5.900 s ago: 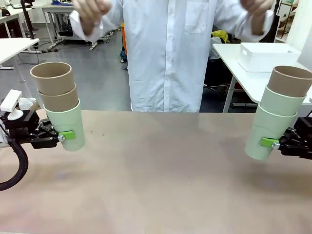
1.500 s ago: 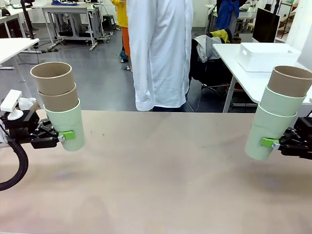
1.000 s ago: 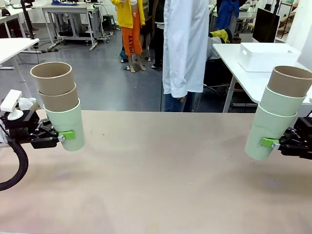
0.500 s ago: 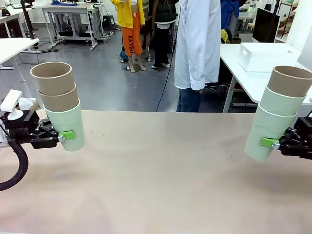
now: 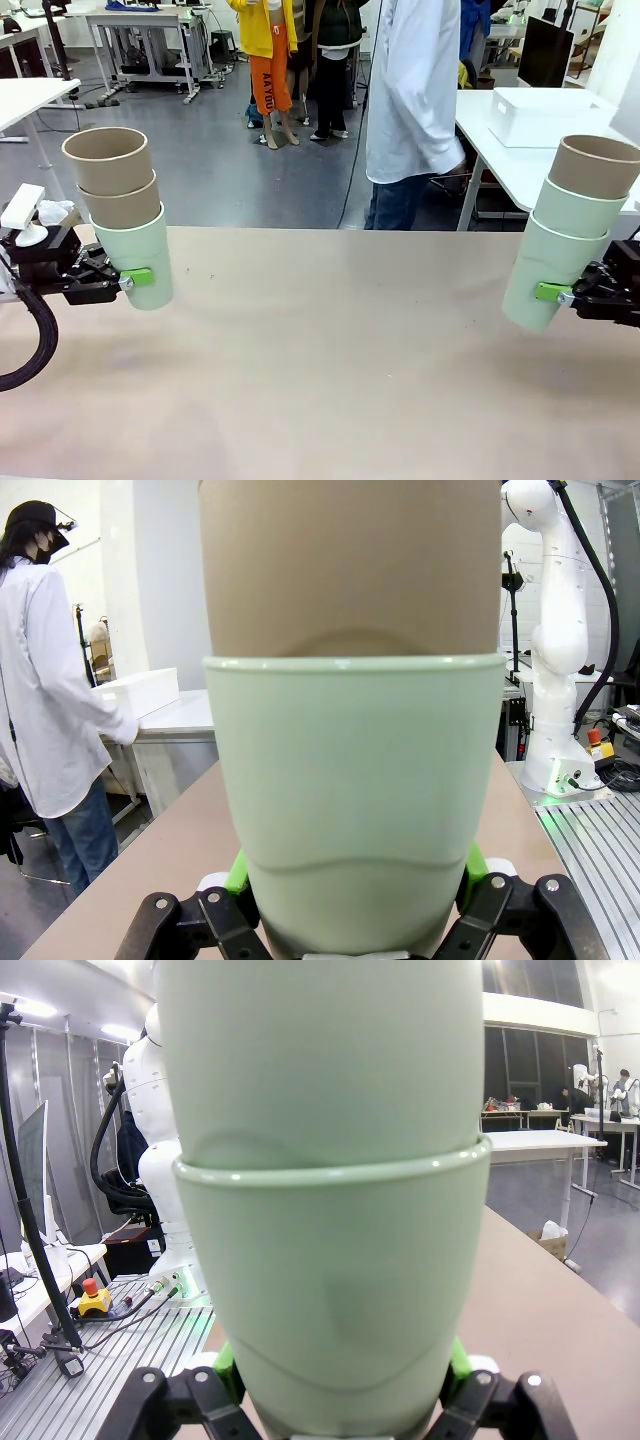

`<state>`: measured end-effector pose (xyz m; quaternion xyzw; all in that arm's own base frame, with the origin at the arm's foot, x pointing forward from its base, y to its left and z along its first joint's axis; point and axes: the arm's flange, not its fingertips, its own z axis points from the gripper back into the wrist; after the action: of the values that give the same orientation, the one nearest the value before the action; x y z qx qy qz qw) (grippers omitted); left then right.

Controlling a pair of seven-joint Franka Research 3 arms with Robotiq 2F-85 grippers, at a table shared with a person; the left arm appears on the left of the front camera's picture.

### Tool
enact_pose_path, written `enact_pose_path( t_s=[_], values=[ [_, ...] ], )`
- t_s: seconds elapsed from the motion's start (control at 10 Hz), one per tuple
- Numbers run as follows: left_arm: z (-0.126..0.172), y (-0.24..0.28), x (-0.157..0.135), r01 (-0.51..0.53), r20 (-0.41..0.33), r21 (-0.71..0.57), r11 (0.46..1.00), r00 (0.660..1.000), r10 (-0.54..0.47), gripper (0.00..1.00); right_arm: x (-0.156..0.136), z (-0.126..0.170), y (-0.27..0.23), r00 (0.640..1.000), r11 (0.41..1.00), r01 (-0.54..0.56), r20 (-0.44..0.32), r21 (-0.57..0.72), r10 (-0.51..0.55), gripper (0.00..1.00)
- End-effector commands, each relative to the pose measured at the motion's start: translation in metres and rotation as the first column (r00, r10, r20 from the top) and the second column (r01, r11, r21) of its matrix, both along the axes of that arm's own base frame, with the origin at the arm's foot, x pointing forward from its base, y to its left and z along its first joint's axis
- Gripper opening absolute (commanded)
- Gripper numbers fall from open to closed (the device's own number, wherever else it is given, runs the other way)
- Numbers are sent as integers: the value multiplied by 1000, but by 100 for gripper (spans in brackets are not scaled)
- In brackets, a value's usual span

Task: Stack the cups and store them in the basket.
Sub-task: Place the stack of Reusable plastic cups into the Pantry Basket.

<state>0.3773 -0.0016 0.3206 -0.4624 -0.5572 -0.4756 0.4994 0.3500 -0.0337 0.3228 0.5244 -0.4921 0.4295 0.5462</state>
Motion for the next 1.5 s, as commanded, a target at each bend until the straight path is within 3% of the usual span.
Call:
enact_pose_path(
  t_s=[0.0,1.4],
  values=[
    [2,-2,-2,5,17,-3,1000,1000,-5,85,2,4,2,1000,1000,8,12,7,-8,85],
    [2,-2,-2,5,17,-3,1000,1000,-5,85,2,4,2,1000,1000,8,12,7,-8,85]
  ],
)
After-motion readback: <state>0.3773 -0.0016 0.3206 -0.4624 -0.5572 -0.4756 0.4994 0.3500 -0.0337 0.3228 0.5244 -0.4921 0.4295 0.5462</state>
